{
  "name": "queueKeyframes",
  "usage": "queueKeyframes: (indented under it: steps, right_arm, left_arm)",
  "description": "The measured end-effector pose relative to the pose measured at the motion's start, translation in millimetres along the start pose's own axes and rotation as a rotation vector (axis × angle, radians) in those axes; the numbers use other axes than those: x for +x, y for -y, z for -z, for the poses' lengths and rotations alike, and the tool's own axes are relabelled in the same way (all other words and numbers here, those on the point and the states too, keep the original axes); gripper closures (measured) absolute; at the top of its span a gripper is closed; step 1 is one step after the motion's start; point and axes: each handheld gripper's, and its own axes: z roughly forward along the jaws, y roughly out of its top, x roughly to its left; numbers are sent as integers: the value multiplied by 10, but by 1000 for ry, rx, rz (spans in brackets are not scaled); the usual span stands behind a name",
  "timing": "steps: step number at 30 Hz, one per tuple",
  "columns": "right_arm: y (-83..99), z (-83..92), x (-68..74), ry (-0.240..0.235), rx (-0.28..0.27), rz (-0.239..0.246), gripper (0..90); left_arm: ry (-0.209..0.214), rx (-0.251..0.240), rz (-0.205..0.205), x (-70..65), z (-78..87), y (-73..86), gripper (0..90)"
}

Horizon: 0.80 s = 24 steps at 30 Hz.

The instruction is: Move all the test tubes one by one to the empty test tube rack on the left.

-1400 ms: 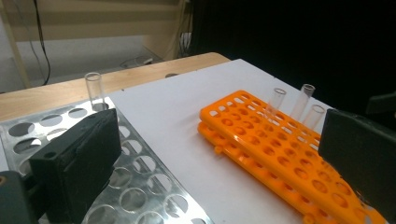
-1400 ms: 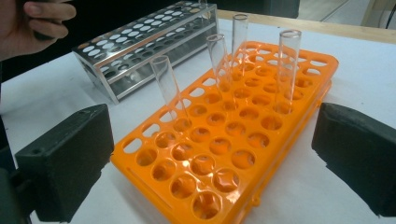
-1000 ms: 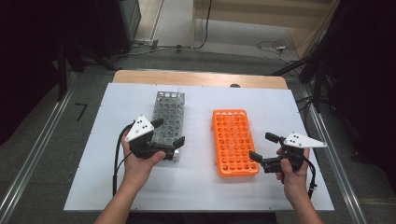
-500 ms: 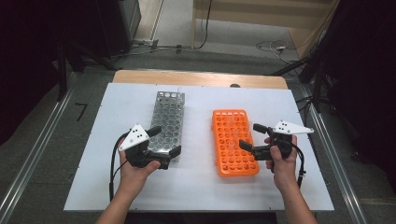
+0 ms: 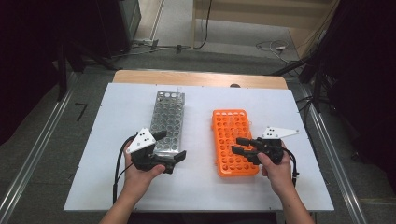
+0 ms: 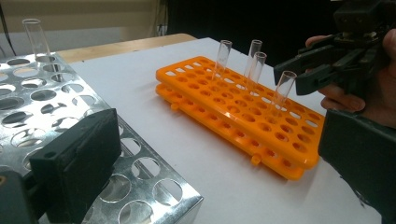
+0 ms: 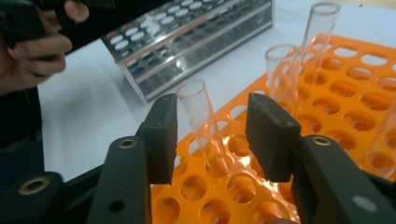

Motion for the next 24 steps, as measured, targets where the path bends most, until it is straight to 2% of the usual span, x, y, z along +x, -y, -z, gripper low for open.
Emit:
queueKeyframes:
  steps: [3, 7, 17, 24]
  right_arm:
    - [19, -47, -9, -10, 23, 8, 582]
    - [49, -125, -14, 5, 78, 29, 626]
    - [73, -244, 28, 45, 156, 75, 687]
    - [81, -250, 27, 57, 146, 67, 716]
  left_arm:
    - [-2, -2, 6, 7, 7, -4, 0]
    - [-6, -3, 8, 20, 13, -4, 0]
    - [-4, 12, -1, -2, -16, 8, 0]
    - [-1, 12, 3, -14, -26, 10, 0]
